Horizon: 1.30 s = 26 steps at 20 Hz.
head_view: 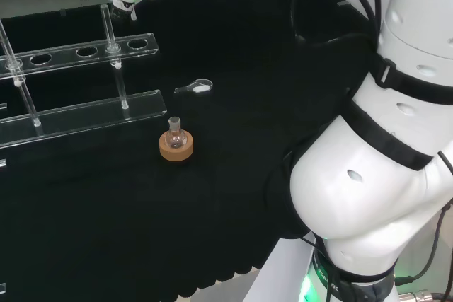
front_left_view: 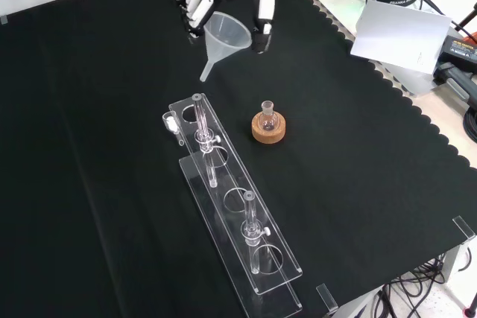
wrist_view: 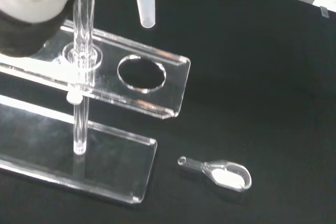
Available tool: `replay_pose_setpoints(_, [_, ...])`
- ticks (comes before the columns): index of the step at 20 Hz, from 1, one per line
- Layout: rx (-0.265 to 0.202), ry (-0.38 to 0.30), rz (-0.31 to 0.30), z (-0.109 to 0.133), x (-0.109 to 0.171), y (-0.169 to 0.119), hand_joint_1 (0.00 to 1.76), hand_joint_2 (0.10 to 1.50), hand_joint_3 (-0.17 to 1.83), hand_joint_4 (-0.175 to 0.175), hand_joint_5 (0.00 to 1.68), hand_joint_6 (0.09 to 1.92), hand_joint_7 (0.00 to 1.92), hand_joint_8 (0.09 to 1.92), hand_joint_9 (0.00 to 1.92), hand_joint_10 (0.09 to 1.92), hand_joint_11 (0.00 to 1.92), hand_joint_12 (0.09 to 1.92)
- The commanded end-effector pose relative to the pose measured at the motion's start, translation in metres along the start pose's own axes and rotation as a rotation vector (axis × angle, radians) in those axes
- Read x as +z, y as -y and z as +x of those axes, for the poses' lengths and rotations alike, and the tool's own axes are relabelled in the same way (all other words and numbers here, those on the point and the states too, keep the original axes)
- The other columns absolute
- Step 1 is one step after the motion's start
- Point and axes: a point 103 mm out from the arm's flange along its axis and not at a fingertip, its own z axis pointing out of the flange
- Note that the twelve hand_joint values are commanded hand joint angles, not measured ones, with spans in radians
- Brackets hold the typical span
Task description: Place the funnel on the round-bottom flask.
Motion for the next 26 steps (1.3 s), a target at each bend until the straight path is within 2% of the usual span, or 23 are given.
replay_pose_setpoints(1, [0.066,0.043,0.076,0.004,0.013,0.055,0.99,1.12,0.03,0.175,0.93,1.08,0.88,0.68,1.05,0.38,0.73,1.14])
replay_pose_setpoints(8, [0.096,0.043,0.129,0.008,0.038,0.083,0.99,1.12,0.03,0.175,0.94,1.07,0.88,0.68,1.06,0.38,0.73,1.15])
replay_pose_setpoints(12, [0.091,0.032,0.16,0.007,0.058,0.088,0.99,1.12,0.03,0.175,0.94,1.07,0.88,0.68,1.06,0.38,0.73,1.15])
replay_pose_setpoints(18, [0.083,-0.016,0.212,0.003,0.087,0.089,0.99,1.12,0.03,0.175,0.94,1.07,0.88,0.68,1.06,0.38,0.73,1.15])
replay_pose_setpoints(21, [0.078,-0.08,0.236,0.002,0.101,0.09,0.99,1.12,0.03,0.175,0.94,1.07,0.88,0.68,1.06,0.38,0.73,1.15])
replay_pose_setpoints(26, [0.068,-0.102,0.262,0.008,0.116,0.095,0.99,1.12,0.02,0.175,0.94,1.07,0.88,0.68,1.06,0.38,0.72,1.15])
